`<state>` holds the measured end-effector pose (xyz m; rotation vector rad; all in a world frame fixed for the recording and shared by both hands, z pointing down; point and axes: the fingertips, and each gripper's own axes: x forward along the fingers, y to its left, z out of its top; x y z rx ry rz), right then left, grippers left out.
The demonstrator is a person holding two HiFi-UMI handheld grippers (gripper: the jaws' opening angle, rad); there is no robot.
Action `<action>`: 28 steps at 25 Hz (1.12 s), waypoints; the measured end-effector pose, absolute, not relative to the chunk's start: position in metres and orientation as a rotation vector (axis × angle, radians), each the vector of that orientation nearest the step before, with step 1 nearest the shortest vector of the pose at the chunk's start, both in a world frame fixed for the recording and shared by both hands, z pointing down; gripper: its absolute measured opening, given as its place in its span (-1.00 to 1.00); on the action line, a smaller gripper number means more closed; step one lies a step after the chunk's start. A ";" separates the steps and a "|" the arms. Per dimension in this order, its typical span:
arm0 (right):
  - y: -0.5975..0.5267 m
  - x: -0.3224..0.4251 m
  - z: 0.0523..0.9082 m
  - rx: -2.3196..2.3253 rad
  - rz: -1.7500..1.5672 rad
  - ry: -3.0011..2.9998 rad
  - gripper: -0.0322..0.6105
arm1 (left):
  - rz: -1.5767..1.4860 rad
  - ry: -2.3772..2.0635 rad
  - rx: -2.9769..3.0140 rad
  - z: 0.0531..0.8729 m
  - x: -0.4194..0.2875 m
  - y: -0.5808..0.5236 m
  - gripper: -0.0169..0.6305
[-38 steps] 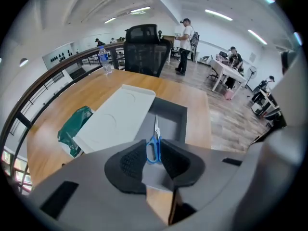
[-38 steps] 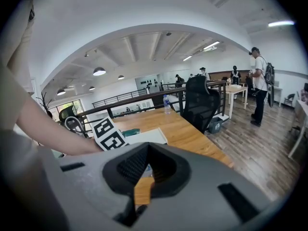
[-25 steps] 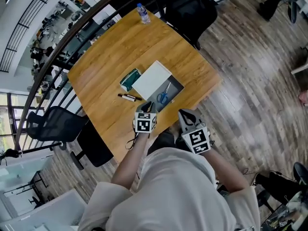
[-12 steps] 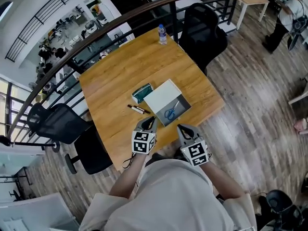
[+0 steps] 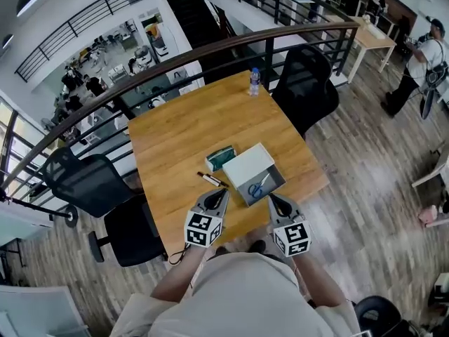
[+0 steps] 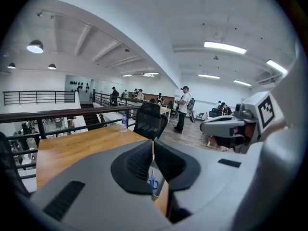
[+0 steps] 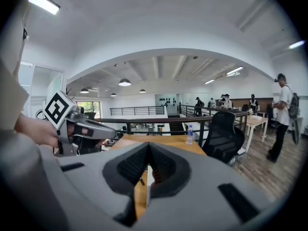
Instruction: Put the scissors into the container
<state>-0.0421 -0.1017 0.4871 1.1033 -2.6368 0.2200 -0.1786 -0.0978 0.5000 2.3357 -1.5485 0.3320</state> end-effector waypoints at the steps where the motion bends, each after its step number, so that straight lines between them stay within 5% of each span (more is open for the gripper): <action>1: -0.103 -0.043 0.482 1.118 0.212 -2.642 -0.89 | 0.311 -1.559 2.343 0.494 -0.184 -0.096 -0.95; 28: -0.098 -0.061 0.424 1.223 0.063 -2.662 -0.89 | 0.109 -1.570 2.469 0.436 -0.230 -0.075 -0.97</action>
